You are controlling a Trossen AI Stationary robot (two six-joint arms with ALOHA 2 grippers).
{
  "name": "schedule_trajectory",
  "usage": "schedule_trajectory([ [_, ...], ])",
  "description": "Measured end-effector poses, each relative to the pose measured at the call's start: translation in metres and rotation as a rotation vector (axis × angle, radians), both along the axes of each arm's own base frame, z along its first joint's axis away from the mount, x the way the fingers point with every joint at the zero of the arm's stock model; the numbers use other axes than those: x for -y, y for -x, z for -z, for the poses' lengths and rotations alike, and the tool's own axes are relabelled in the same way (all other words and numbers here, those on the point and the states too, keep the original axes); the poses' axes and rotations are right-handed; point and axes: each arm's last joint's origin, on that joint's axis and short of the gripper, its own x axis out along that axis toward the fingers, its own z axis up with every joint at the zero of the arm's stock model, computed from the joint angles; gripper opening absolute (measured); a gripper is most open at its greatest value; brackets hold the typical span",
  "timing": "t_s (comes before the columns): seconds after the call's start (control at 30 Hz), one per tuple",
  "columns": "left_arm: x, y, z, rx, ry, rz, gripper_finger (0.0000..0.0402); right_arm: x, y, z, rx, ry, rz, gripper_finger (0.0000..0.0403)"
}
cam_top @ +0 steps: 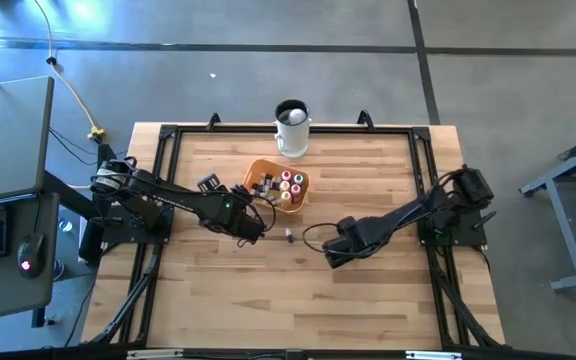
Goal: Pick & Place food coloring
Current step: Put the small green food coloring bottle into the yellow bin
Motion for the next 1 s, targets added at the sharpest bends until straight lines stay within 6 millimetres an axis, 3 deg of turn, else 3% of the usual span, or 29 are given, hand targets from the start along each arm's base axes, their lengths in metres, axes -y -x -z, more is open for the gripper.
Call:
schedule_trajectory([
  [0.47,0.000,-0.002,0.000,0.002,0.003,0.020,0.0136,0.001,0.007,0.012,0.031,-0.001,-0.061,0.0150],
  [0.73,0.000,-0.002,0.000,0.000,0.004,0.027,0.0136,0.002,0.007,0.013,0.036,0.028,-0.142,0.0089],
  [0.9,0.000,0.000,0.000,-0.020,0.001,0.029,0.0136,0.000,-0.001,0.010,0.087,0.044,-0.224,0.0069],
  [1.0,0.000,0.002,-0.001,-0.048,-0.004,0.029,0.0136,-0.001,-0.017,0.001,0.177,0.111,-0.270,0.0074],
])
